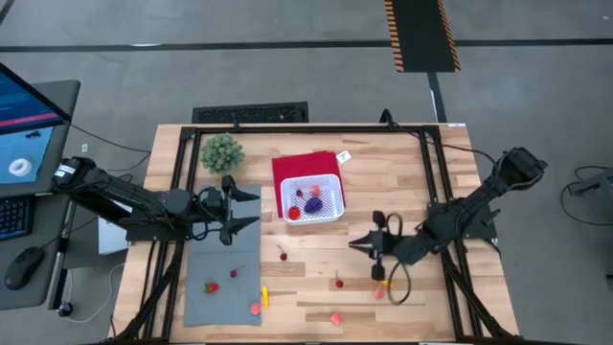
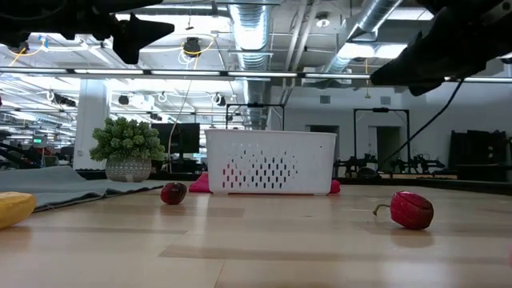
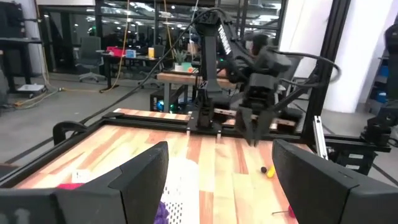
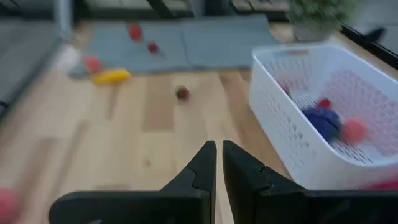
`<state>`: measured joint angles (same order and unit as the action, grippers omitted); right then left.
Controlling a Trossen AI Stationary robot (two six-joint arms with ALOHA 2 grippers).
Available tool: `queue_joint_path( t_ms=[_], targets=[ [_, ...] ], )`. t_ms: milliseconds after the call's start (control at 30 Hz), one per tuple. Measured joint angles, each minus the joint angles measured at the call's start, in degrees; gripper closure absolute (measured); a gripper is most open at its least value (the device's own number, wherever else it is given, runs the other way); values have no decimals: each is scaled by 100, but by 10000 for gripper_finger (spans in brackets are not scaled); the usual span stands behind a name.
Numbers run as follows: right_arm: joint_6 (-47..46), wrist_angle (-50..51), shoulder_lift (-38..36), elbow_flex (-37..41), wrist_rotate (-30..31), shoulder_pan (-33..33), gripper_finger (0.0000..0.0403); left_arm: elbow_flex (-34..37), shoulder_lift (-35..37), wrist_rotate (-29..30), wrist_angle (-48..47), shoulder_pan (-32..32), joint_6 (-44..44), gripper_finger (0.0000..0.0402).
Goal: Pick and placing Produce into tupperware
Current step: Put the red right cherry into the white bin
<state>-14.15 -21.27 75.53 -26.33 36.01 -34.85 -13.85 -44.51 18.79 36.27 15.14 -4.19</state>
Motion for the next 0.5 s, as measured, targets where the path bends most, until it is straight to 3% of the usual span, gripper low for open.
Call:
queue_joint_path(
  t_ms=[167,333,500],
  targets=[
    [395,-1258,-952,998,-360,227,351,0,0,-13,8,0,-19,125],
    [1127,-2707,-1731,1718,-1706,838,351,0,-2,3,22,0,-15,125],
    [1190,-2652,-2149,1893,-2989,2007,352,0,-3,44,10,0,-17,125]
  ],
)
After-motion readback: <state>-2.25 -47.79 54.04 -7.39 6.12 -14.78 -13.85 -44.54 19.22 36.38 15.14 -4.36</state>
